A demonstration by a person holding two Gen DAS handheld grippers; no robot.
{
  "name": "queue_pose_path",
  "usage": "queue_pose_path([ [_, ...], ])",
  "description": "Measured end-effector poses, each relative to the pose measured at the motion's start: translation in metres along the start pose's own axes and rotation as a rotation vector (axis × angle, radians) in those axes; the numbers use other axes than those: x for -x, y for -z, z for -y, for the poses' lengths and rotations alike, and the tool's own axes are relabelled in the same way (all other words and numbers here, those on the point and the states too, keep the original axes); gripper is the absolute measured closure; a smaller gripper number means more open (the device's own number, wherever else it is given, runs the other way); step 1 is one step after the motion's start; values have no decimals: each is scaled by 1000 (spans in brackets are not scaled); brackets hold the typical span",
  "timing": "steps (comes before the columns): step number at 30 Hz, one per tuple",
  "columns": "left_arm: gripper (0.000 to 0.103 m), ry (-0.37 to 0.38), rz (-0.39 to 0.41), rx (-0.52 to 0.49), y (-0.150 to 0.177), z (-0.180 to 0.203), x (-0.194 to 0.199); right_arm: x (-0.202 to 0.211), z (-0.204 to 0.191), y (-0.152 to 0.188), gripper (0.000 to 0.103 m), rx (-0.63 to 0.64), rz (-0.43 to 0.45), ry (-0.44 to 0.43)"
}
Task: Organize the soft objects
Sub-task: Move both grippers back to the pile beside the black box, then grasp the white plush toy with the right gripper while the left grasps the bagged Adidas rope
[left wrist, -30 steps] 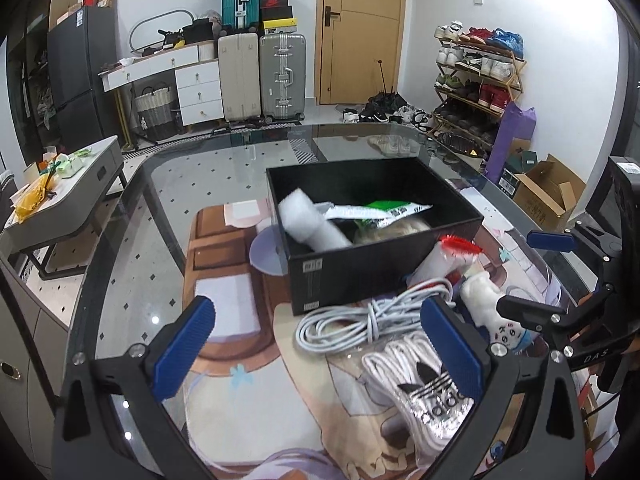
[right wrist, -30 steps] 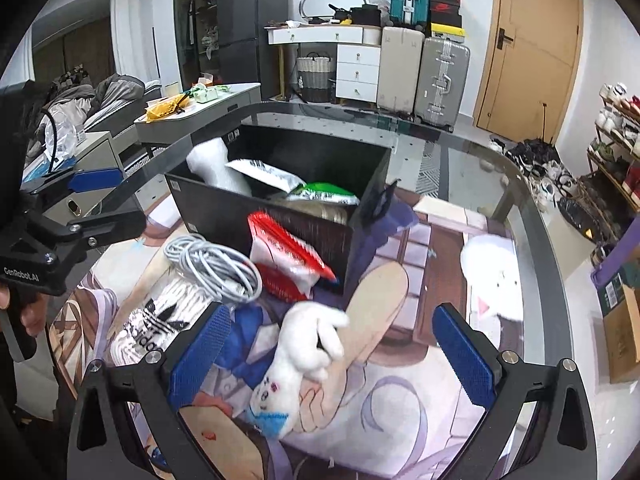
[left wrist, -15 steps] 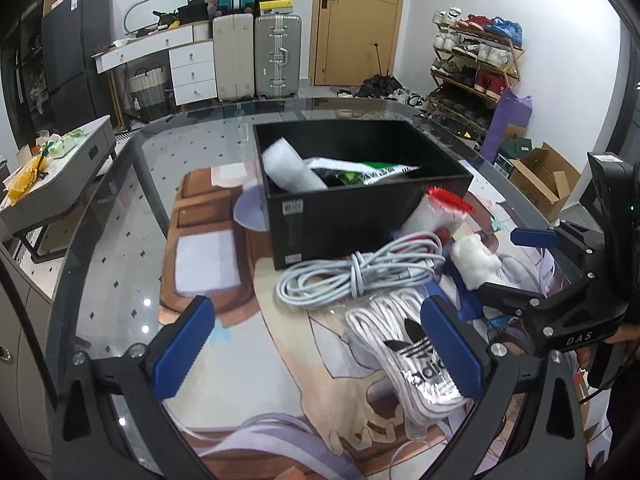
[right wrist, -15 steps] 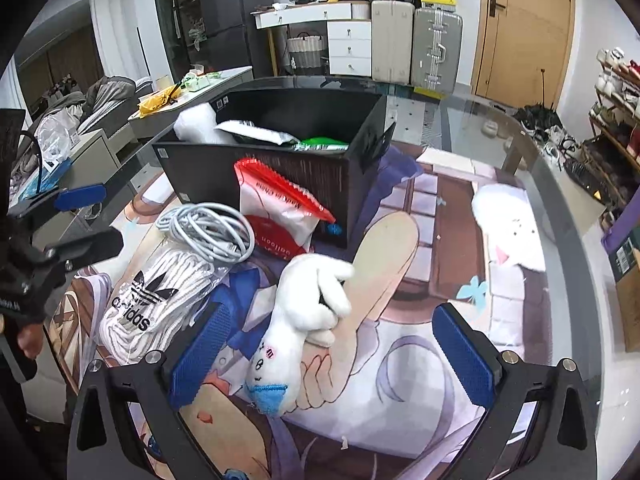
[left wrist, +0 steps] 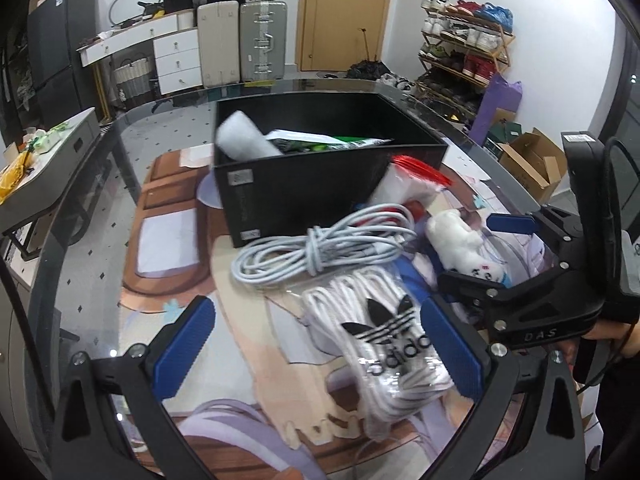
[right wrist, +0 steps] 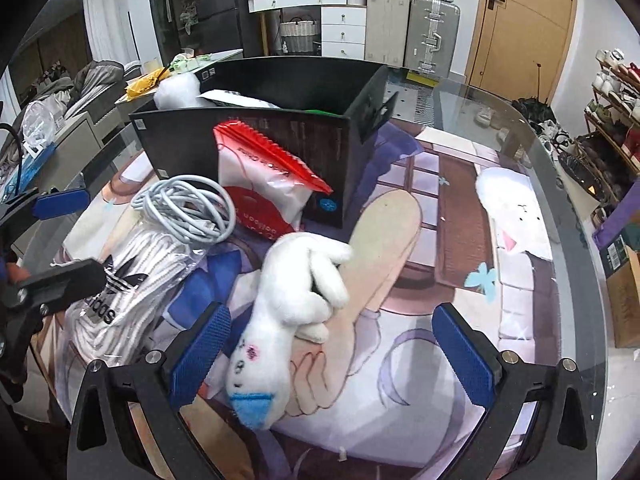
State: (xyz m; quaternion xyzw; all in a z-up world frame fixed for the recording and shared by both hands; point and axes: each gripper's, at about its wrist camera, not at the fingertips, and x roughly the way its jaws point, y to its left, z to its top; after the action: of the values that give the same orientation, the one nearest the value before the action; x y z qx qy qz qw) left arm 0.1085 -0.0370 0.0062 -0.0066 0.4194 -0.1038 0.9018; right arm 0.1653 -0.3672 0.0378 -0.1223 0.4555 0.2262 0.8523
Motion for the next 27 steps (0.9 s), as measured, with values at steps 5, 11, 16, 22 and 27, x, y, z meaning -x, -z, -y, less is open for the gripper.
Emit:
queue_pose_path([
  [5, 0, 18, -25, -30, -1, 11, -6, -1, 12, 4, 1, -24, -5, 18],
  [11, 0, 20, -61, -42, 1, 18, -16, 1, 13, 6, 1, -5, 4, 19],
  [16, 0, 19, -79, -43, 2, 19, -20, 0, 7, 5, 5, 11, 12, -20],
  [22, 0, 13, -99, -28, 6, 15, -27, 4, -1, 3, 37, 30, 40, -47],
  [27, 0, 17, -103, -45, 12, 13, -28, 8, -5, 5, 62, 46, 59, -66],
])
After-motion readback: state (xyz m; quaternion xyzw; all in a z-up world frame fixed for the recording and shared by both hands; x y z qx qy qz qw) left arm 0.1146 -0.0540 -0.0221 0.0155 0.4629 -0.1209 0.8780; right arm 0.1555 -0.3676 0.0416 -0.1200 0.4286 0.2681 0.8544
